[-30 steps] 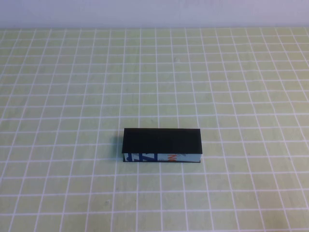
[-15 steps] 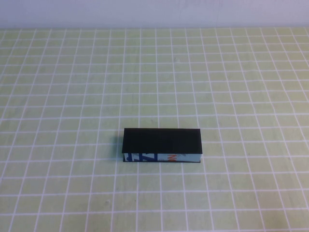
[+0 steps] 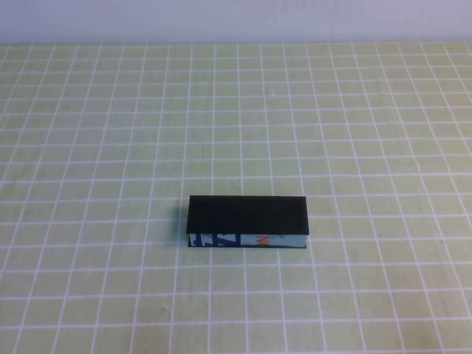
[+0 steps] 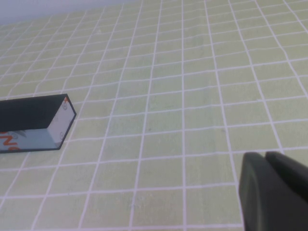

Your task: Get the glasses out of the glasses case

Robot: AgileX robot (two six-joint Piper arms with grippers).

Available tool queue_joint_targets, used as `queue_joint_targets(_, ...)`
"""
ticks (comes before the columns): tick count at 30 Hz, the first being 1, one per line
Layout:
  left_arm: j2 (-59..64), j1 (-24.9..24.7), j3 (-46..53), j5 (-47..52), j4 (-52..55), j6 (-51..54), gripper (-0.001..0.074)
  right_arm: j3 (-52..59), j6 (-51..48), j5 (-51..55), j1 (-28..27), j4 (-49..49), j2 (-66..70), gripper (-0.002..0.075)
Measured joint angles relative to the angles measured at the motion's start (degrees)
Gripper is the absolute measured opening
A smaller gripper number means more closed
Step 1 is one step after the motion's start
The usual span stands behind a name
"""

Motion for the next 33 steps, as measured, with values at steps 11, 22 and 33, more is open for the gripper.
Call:
queue_joint_targets(11,0.0,0.0,0.1,-11.8,-32.7,-0.2,-0.0004,0.0,0.0,0.0,0.0,0.0,0.0,-0.0018)
queue_joint_targets(22,1.8,0.0,-1.9,-7.1,-35.4,0.3,-0.0004,0.0,0.0,0.0,0.0,0.0,0.0,-0.0018)
queue_joint_targets(33,28.5,0.0,-23.3,19.3,-34.9,15.9,-0.0004,0.0,0.0,0.0,0.0,0.0,0.0,-0.0018)
